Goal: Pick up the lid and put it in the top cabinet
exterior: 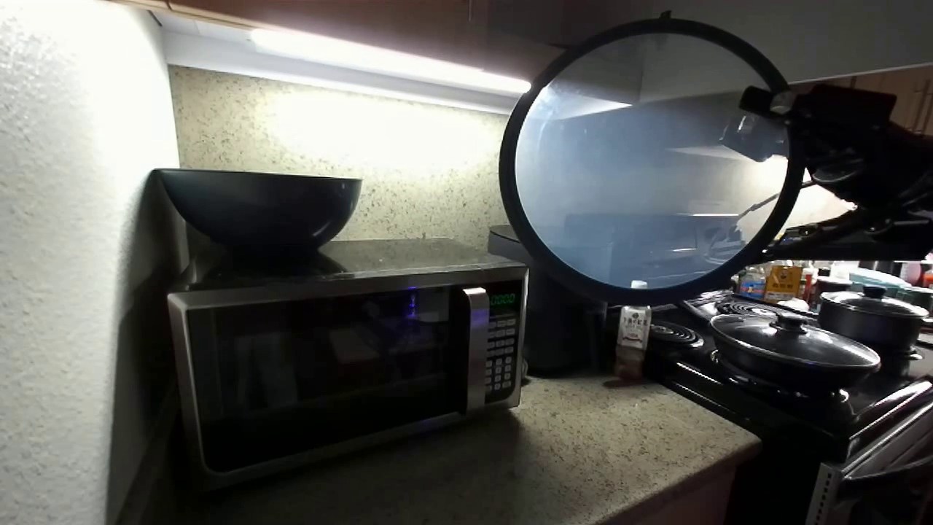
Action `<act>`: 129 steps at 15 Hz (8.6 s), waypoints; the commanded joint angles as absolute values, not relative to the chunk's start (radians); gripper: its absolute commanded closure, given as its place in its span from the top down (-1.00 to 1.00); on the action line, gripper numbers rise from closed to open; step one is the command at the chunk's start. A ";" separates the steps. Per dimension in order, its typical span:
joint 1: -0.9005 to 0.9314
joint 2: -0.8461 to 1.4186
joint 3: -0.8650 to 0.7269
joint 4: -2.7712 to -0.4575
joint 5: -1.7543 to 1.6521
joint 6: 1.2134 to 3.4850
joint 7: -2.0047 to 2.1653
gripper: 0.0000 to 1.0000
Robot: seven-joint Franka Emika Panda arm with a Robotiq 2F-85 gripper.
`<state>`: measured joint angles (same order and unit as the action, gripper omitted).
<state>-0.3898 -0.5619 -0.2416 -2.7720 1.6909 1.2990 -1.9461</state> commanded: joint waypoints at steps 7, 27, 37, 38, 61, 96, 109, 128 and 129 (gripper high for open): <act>-0.302 -0.627 -0.109 -2.645 2.321 1.486 -2.026 -1.00; -0.222 -0.460 -0.054 -2.349 2.579 1.648 -2.206 -1.00; 0.149 -0.423 -0.429 -2.196 2.599 1.731 -2.379 -1.00; 0.229 -0.430 -0.500 -2.166 2.599 1.752 -2.411 -1.00; -0.044 -0.280 -0.197 -2.009 2.576 1.829 -2.075 -1.00; -0.041 0.217 -0.083 -1.269 2.554 2.197 -2.119 0.42; -0.056 0.149 -0.110 -1.331 2.561 2.164 -2.127 1.00; -0.056 0.010 -0.114 -1.612 2.096 2.519 -1.495 1.00; -0.055 -0.005 -0.112 -1.627 2.059 2.526 -1.470 1.00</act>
<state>-0.0507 0.0488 -0.1316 -1.5761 2.1414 2.4808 -1.5443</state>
